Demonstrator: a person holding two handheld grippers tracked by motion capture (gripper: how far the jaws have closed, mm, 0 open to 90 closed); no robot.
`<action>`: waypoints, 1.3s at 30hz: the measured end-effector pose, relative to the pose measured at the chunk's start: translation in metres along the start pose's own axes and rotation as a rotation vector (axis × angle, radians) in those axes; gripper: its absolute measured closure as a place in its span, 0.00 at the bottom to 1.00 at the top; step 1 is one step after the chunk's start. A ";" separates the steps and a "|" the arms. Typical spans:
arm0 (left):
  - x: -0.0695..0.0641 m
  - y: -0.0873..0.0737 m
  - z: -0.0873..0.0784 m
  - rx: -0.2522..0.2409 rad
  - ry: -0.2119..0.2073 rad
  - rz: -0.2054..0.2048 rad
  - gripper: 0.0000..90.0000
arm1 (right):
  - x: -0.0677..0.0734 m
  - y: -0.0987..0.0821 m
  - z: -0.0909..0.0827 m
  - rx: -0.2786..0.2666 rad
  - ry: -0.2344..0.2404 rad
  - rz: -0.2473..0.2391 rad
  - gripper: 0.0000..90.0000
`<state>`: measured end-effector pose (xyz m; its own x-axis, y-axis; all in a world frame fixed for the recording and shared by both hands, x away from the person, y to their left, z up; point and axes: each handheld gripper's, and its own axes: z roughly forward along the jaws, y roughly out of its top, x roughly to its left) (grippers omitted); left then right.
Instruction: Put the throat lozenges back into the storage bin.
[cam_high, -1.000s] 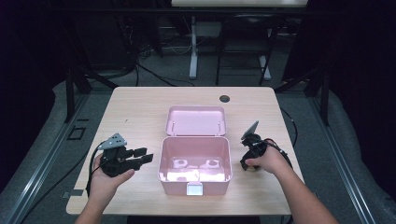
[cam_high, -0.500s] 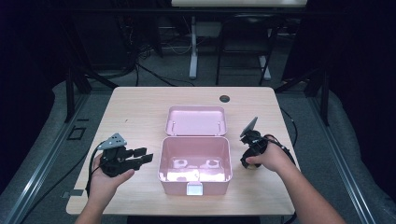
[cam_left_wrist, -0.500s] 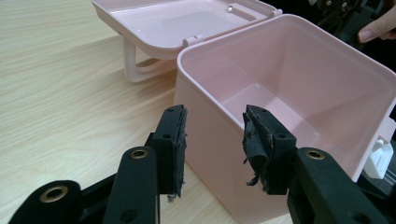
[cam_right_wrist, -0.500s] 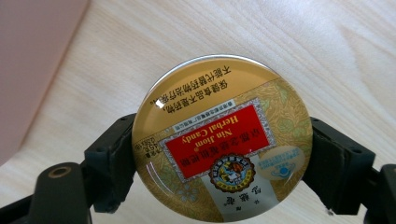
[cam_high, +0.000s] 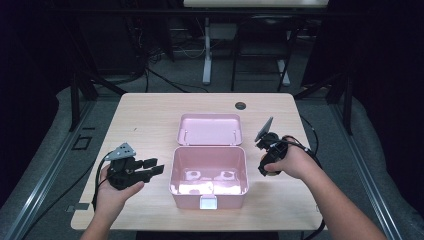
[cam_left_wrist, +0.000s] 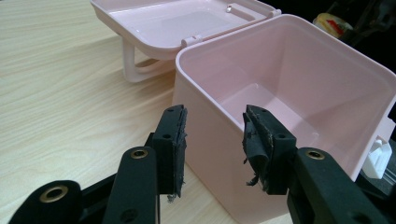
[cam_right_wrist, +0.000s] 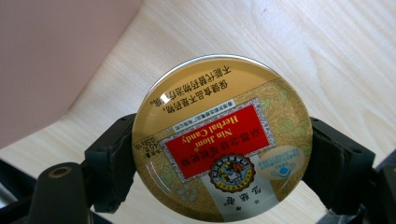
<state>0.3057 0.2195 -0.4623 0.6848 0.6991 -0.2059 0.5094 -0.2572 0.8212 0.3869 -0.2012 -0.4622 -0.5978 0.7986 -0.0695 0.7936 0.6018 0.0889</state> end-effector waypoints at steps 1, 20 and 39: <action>0.000 0.000 0.000 0.000 0.000 0.002 0.65 | 0.001 0.001 -0.003 0.002 -0.001 -0.009 0.22; 0.000 0.000 0.000 0.002 -0.001 0.004 0.65 | 0.013 0.009 -0.041 -0.039 -0.008 -0.080 0.22; -0.004 0.000 0.004 0.004 -0.025 0.006 0.65 | 0.035 0.021 -0.065 -0.066 0.007 -0.217 0.22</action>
<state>0.3048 0.2143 -0.4634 0.7007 0.6805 -0.2144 0.5075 -0.2641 0.8202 0.3751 -0.1605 -0.3979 -0.7549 0.6499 -0.0875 0.6370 0.7585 0.1377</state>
